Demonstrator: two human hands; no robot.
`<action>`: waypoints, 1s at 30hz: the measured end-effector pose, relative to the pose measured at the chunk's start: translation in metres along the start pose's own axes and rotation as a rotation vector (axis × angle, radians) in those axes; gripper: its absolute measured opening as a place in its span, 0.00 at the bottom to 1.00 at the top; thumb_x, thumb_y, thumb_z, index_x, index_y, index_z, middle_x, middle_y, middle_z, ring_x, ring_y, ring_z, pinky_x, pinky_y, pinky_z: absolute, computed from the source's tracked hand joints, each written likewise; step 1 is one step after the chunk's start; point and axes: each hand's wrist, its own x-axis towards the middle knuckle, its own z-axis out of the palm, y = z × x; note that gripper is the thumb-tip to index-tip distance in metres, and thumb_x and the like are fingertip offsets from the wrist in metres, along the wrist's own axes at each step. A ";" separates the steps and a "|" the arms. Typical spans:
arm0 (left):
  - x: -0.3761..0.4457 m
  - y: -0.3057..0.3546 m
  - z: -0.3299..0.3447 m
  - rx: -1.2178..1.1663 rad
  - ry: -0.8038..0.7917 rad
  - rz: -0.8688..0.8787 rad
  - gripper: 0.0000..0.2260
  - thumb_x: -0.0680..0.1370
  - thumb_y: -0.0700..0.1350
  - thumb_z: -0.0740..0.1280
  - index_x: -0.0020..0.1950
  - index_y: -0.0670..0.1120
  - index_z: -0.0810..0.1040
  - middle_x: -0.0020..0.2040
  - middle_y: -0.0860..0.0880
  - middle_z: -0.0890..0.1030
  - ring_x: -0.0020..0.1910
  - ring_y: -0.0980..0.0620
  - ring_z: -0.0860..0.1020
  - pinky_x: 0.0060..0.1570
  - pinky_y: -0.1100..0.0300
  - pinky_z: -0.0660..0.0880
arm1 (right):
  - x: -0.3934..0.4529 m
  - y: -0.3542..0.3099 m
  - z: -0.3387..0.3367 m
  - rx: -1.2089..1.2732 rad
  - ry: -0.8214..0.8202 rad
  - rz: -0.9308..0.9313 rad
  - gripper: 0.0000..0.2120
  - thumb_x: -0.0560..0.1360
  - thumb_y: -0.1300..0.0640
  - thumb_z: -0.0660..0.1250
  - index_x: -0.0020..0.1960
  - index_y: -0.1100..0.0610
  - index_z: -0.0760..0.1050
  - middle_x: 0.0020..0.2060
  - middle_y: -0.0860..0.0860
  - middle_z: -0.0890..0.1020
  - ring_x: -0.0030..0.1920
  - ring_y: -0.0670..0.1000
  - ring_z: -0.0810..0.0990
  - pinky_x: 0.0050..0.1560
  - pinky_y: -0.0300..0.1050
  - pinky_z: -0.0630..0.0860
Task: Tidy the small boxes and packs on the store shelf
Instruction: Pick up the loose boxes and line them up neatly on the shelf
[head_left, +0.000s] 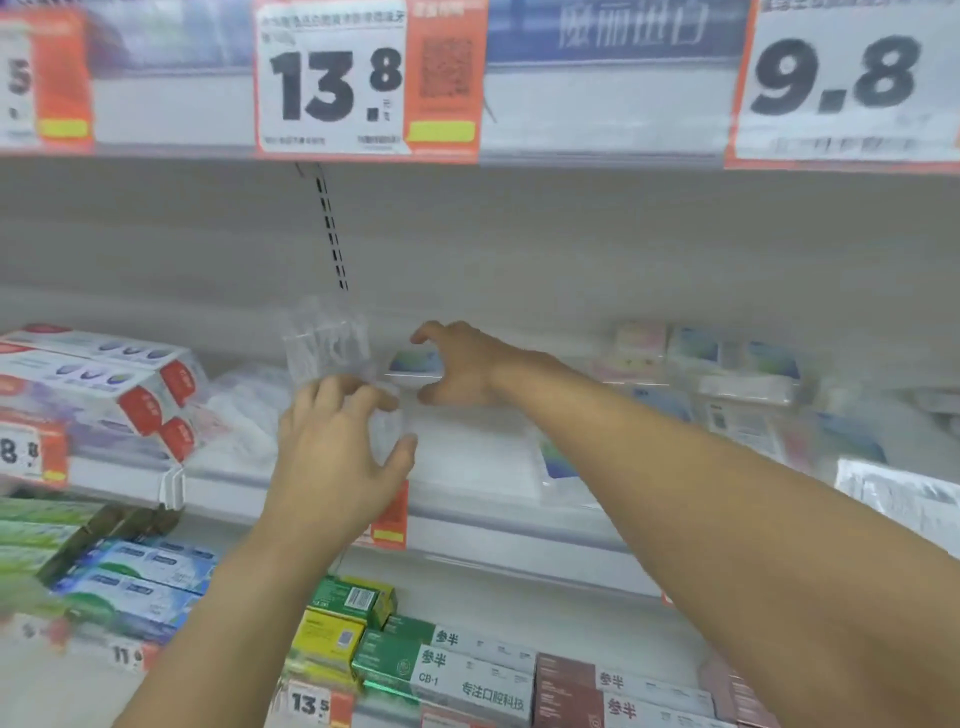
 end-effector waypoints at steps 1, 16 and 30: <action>-0.003 -0.004 0.002 0.012 -0.022 0.016 0.18 0.68 0.58 0.64 0.53 0.50 0.81 0.58 0.47 0.75 0.60 0.43 0.69 0.57 0.47 0.67 | 0.010 0.001 0.005 -0.017 -0.003 0.004 0.33 0.73 0.48 0.71 0.74 0.48 0.62 0.67 0.55 0.71 0.65 0.58 0.72 0.60 0.48 0.73; 0.008 0.008 0.008 -0.083 0.029 0.063 0.14 0.75 0.48 0.65 0.60 0.48 0.77 0.58 0.49 0.77 0.61 0.45 0.70 0.60 0.51 0.65 | -0.084 0.083 -0.100 -0.501 0.021 0.607 0.27 0.59 0.39 0.70 0.51 0.55 0.78 0.56 0.55 0.78 0.55 0.60 0.75 0.61 0.54 0.73; -0.004 -0.066 -0.028 -0.121 0.119 -0.211 0.21 0.75 0.41 0.62 0.67 0.38 0.71 0.66 0.39 0.73 0.67 0.41 0.68 0.66 0.49 0.65 | -0.014 -0.100 0.015 0.206 0.297 -0.124 0.45 0.64 0.30 0.71 0.75 0.35 0.53 0.73 0.55 0.57 0.73 0.59 0.62 0.70 0.57 0.66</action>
